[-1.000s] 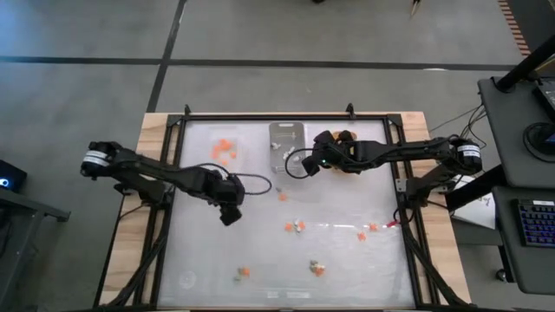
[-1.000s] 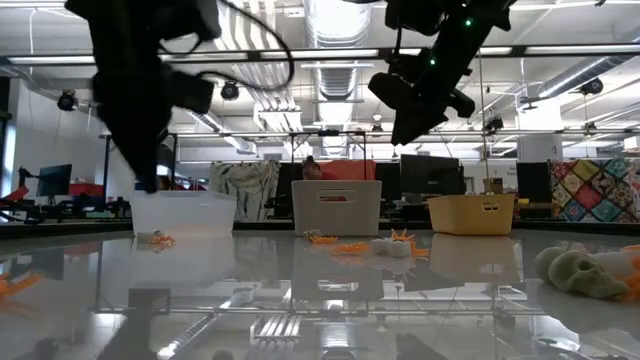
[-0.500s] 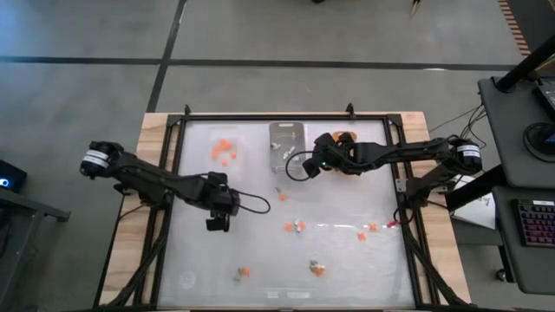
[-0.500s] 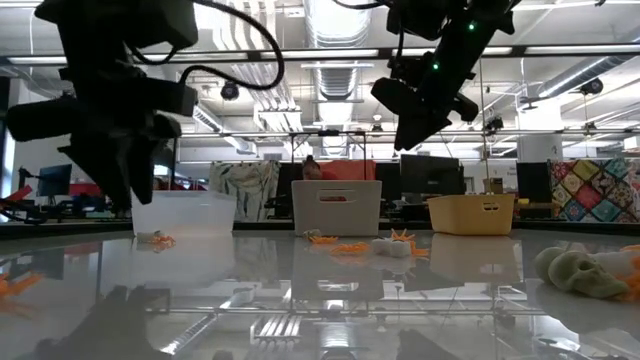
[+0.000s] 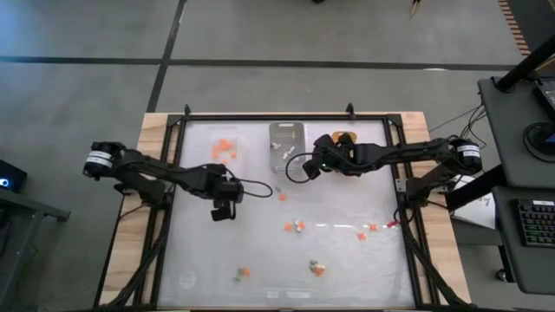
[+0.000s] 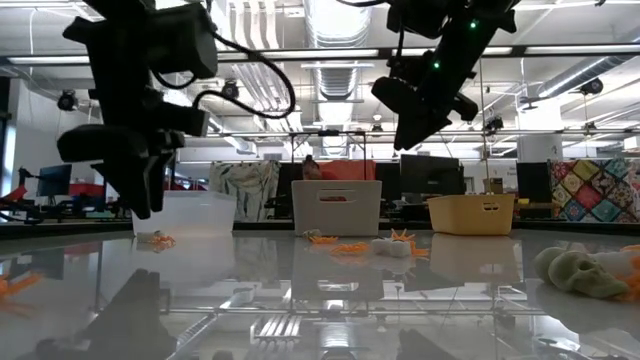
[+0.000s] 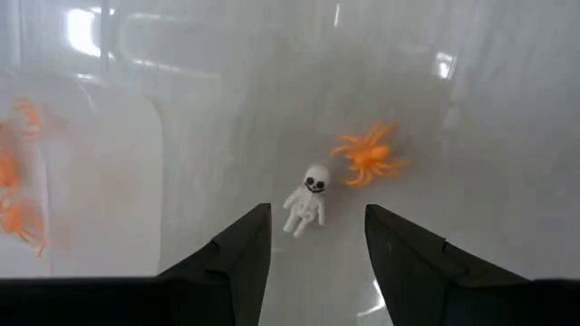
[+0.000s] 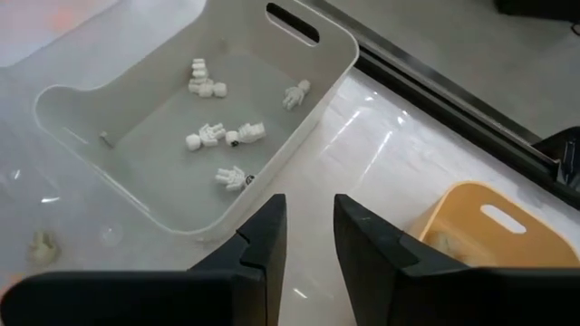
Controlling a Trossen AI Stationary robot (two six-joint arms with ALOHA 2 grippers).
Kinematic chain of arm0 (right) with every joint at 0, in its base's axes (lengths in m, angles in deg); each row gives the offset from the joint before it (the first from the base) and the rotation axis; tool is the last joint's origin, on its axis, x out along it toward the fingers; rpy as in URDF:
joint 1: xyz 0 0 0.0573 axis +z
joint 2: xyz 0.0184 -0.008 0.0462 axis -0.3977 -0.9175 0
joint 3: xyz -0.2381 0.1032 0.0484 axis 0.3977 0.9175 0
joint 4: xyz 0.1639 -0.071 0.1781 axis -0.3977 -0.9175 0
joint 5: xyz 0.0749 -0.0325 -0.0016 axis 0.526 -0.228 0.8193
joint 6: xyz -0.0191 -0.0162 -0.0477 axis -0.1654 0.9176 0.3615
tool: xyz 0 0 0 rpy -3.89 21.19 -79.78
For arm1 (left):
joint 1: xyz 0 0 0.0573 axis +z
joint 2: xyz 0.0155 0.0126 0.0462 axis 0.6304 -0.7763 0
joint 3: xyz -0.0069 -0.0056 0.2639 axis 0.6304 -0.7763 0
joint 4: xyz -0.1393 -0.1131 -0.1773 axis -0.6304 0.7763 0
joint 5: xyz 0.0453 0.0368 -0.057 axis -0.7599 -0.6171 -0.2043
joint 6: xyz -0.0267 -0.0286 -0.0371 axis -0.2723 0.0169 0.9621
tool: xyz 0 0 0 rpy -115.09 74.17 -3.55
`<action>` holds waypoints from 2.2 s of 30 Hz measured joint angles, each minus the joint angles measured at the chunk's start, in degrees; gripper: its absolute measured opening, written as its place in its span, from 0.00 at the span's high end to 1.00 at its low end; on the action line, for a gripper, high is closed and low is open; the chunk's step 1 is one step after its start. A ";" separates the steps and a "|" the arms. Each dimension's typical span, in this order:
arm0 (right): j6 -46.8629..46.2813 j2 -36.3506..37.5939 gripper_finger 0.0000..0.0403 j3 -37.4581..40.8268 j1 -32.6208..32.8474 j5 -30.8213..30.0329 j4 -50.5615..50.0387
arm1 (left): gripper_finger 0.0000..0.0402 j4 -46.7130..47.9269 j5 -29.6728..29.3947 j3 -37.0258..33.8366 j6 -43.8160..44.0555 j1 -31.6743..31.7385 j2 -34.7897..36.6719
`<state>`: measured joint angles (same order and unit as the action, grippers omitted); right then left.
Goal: Sort Halloween decoration
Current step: Put the white skeleton toy into the gray bin
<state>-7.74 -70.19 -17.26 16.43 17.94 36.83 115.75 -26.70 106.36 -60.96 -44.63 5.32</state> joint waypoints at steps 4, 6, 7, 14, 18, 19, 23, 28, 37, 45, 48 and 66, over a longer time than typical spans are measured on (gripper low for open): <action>0.04 0.00 0.80 0.00 0.61 0.00 0.01 | 0.60 -0.03 0.08 0.00 -0.02 1.23 -2.11; 0.04 0.00 0.79 0.00 0.78 0.00 0.01 | 0.60 -0.01 0.13 0.00 -0.07 1.52 -3.11; 0.04 0.00 0.79 0.00 0.80 0.00 0.01 | 0.60 -0.04 0.46 0.00 -0.21 1.56 -3.53; 0.02 -0.02 0.79 0.00 0.81 0.00 -0.01 | 0.60 -0.19 0.65 0.00 -0.72 1.63 -5.89; 0.03 -0.02 0.80 0.00 1.09 0.00 0.00 | 0.60 -0.54 0.68 -0.02 -0.78 2.26 -6.86; 0.03 -0.02 0.80 0.00 1.20 0.00 0.01 | 0.60 -0.86 0.71 -0.02 -1.05 2.51 -7.14; 0.04 -0.02 0.78 0.00 1.68 0.00 -0.01 | 0.60 -2.20 0.74 -0.02 -3.54 2.87 -7.80; 0.12 -0.02 0.79 0.01 2.14 0.00 -0.12 | 0.63 -2.33 0.79 -0.02 -3.91 2.89 -7.72; 0.54 -0.04 0.81 0.07 2.16 0.00 -0.03 | 0.86 -3.50 1.08 -0.04 -3.97 2.88 -7.72; 0.89 -0.04 0.79 0.07 2.39 0.00 -0.01 | 0.96 -3.31 1.05 -0.04 -3.96 2.94 -7.34; 0.89 -0.04 0.79 0.07 2.40 0.00 -0.01 | 0.96 -3.23 0.74 -0.04 -3.96 2.96 -6.22; 24.17 -0.04 0.78 3.26 11.21 20.84 23.54 | 0.97 -33.90 5.18 -1.68 -3.68 -0.60 16.16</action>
<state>16.43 -70.24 -14.00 27.64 38.77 60.37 81.85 -21.52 104.68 -64.64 -45.23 21.48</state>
